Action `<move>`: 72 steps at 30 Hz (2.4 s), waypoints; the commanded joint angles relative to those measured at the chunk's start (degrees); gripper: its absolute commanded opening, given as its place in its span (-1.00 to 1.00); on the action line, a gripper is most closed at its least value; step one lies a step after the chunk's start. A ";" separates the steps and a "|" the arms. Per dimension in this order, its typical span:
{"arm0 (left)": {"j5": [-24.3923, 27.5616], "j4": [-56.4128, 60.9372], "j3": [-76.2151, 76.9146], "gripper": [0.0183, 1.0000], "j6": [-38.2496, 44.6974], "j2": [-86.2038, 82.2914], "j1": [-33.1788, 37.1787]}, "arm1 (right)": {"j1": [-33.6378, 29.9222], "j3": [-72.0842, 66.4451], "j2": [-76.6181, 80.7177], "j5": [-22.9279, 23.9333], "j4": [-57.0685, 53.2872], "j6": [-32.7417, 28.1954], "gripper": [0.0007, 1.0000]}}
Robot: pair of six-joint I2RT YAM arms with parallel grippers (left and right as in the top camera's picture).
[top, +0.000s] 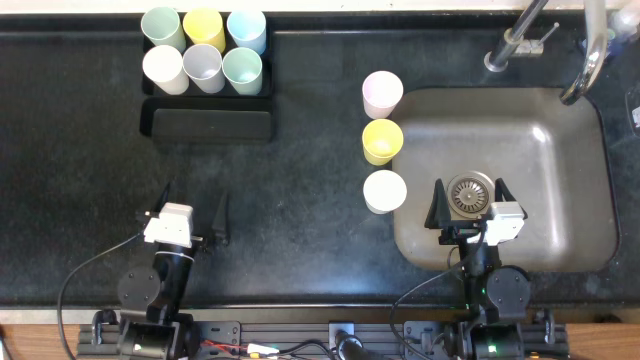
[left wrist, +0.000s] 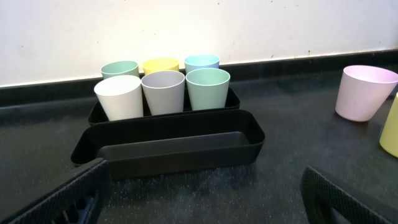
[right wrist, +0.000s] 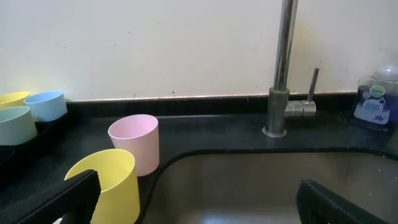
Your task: Store Cups
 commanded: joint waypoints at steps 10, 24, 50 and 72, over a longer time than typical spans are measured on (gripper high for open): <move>0.31 -0.07 -0.07 1.00 0.90 -0.48 0.22 | 0.33 -0.74 -0.52 -0.39 0.22 0.44 1.00; 0.31 -0.07 -0.07 1.00 0.90 -0.48 0.22 | 0.33 -0.74 -0.52 -0.37 0.24 0.44 0.99; 0.50 0.07 0.17 1.00 0.59 -0.44 0.22 | 0.33 -0.74 -0.52 -0.37 0.22 0.44 1.00; 9.20 -38.18 112.08 1.00 -17.86 100.85 -13.70 | 0.33 -0.74 -0.52 -0.37 0.22 0.44 1.00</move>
